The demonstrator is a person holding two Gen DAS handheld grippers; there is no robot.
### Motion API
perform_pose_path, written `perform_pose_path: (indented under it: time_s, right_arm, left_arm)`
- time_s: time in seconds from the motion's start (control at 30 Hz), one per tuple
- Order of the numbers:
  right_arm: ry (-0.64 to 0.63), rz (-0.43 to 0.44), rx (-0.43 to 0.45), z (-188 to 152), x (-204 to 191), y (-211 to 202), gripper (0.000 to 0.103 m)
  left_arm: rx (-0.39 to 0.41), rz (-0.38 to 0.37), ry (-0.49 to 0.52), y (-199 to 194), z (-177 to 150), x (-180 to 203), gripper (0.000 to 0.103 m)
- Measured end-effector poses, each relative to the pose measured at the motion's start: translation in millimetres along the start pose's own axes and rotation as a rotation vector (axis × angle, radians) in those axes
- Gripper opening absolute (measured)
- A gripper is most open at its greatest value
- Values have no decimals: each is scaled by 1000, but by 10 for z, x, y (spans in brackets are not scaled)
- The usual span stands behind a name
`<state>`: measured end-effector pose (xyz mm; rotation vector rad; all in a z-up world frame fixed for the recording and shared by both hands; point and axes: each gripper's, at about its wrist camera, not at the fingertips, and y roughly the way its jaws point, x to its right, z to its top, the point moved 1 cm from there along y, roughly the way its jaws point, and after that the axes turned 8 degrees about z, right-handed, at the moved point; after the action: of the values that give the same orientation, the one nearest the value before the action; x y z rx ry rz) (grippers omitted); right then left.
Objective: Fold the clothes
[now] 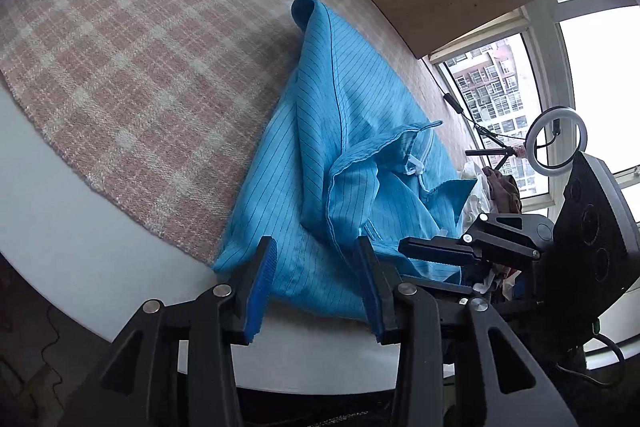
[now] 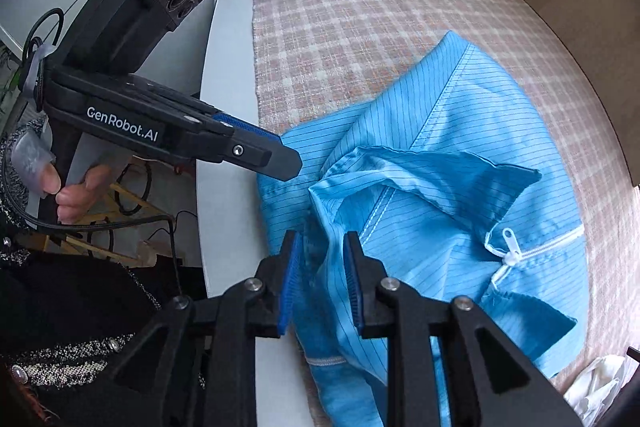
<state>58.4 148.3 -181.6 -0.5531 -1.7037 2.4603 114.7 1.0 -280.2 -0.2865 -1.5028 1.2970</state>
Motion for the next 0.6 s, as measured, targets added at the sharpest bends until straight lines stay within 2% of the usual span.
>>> perform_pose_path:
  time_s: [0.13,0.17,0.2,0.3,0.4,0.5,0.6]
  right_arm:
    - [-21,-15,-51,123,57,273,22]
    - [-14,-6,-48,130,93,295,16]
    - [-3,7,-39,129,130,298,6]
    - [65,91,40,55,224,105,4]
    - [127,131,134,-38,298,-177,4]
    - [150,112,175,-99,335,-342,4]
    - [157,107,184,-131,347,-383,4]
  left_arm:
    - [12,-14,-5,-42,-54,-31,37]
    - [16,-30,-12,-50,-58,-29,37]
    - [20,-49,-23,-54,-57,-24,37]
    - [26,-99,-43,-50,-40,53,37]
    - [24,-140,-42,-25,-17,183,37]
    - [14,-170,-23,-8,9,340,37]
    - [20,-151,10,-11,41,461,37]
